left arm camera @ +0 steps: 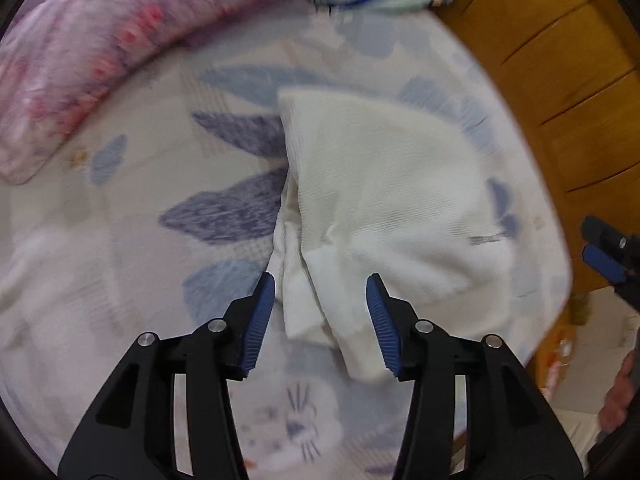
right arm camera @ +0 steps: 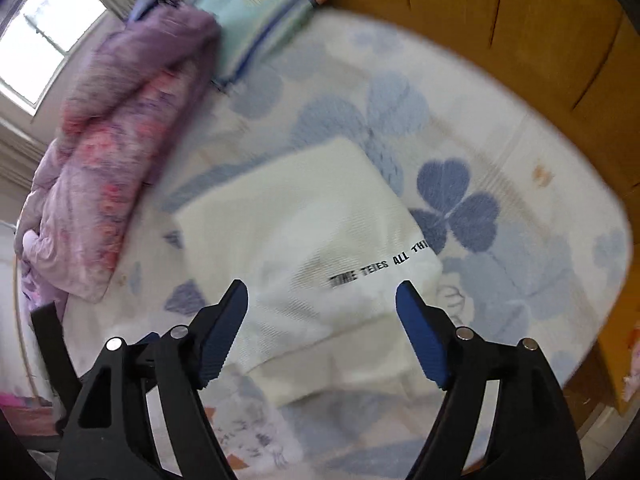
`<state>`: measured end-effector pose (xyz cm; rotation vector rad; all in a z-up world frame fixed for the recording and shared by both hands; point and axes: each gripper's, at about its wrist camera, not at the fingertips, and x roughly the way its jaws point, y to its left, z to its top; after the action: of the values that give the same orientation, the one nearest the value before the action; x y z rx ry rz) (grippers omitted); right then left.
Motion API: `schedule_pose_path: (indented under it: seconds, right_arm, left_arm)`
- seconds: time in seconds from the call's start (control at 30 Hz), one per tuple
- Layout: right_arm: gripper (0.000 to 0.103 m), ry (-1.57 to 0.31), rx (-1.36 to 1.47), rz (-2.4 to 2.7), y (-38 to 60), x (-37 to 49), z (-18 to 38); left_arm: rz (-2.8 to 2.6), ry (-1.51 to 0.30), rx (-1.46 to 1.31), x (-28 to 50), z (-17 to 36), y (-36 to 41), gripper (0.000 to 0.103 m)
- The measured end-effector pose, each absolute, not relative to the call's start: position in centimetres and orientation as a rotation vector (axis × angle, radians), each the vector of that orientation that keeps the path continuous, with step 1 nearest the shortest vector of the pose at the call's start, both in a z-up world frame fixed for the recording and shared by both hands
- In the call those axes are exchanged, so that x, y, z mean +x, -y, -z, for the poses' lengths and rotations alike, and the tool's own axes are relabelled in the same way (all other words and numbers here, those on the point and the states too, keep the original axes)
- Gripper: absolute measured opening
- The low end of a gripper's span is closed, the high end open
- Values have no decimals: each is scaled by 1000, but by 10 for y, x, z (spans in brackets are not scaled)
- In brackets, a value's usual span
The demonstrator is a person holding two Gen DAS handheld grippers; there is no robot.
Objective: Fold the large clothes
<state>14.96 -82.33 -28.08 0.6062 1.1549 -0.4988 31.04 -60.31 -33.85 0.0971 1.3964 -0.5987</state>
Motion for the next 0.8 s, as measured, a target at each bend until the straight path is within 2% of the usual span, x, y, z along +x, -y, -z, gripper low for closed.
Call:
schedule_pose_path:
  seconds: [0.07, 0.13, 0.2, 0.23, 0.37, 0.5, 0.67, 0.8]
  right_arm:
    - [85, -1098, 504, 524, 786, 140, 230]
    - [87, -1037, 449, 538, 754, 129, 187]
    - [89, -1004, 409, 554, 727, 114, 153]
    - [90, -992, 389, 562, 714, 109, 137]
    - [94, -885, 328, 601, 650, 69, 68]
    - [94, -834, 284, 630, 589, 29, 29]
    - [95, -791, 279, 650, 523, -9, 15]
    - [95, -782, 302, 681, 485, -36, 17]
  left_arm:
    - [595, -1319, 118, 299, 292, 583, 64]
    - [621, -1228, 132, 282, 243, 564, 67]
    - [614, -1174, 133, 272, 204, 546, 89]
    - [592, -1146, 129, 262, 173, 529, 92]
    - [612, -1019, -18, 225, 89, 464, 93]
    - [623, -975, -79, 186, 40, 409, 93]
    - [643, -859, 224, 127, 12, 374, 93]
    - [615, -864, 255, 95, 21, 347, 93]
